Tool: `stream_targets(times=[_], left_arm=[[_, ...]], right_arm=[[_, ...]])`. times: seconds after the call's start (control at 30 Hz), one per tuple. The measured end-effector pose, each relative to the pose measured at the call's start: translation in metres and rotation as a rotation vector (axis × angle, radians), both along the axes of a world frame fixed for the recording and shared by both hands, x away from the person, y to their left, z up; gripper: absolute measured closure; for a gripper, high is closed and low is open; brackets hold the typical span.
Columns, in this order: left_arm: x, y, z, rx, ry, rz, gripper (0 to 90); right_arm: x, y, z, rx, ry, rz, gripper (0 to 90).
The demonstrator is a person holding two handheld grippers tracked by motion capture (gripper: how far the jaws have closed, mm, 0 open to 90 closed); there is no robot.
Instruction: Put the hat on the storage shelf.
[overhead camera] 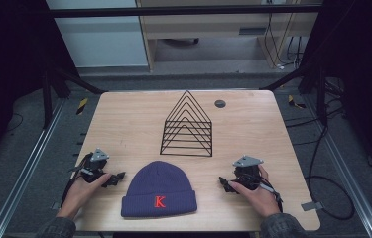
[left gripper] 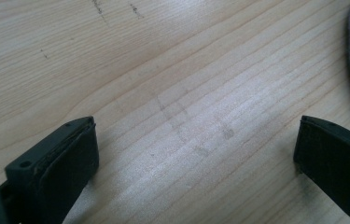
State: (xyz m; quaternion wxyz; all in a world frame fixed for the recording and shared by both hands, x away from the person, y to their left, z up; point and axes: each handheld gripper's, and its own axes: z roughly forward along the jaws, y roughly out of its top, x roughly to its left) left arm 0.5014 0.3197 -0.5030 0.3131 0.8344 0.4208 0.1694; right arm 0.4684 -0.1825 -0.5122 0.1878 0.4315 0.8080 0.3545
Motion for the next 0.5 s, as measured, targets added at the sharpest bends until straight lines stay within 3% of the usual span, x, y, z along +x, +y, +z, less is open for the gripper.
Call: stream_targets(times=[0.07,0.17,0.3,0.33,0.4,0.5], left_arm=[[0.0,-0.001,0.001,-0.002,0.01,0.004,0.0],[-0.003,-0.002,0.007,-0.066,0.026,-0.019,7.5],[-0.006,-0.005,0.013,-0.09,0.012,-0.009,8.9],[-0.008,-0.007,0.018,-0.116,0.005,-0.006,9.6],[-0.009,-0.008,0.02,-0.124,0.003,-0.009,10.6],[-0.017,-0.019,0.03,-0.119,0.004,-0.064,17.6]], right_arm=[[0.0,0.0,0.0,-0.002,0.0,-0.003,6.7],[0.0,0.001,0.0,-0.003,-0.001,-0.006,6.5],[0.0,0.002,0.001,-0.006,0.008,-0.011,6.6],[0.0,0.002,0.001,-0.01,0.014,-0.014,6.6],[0.0,0.003,0.002,-0.016,0.019,-0.013,6.7],[-0.001,0.006,0.007,-0.043,0.042,-0.014,11.9]])
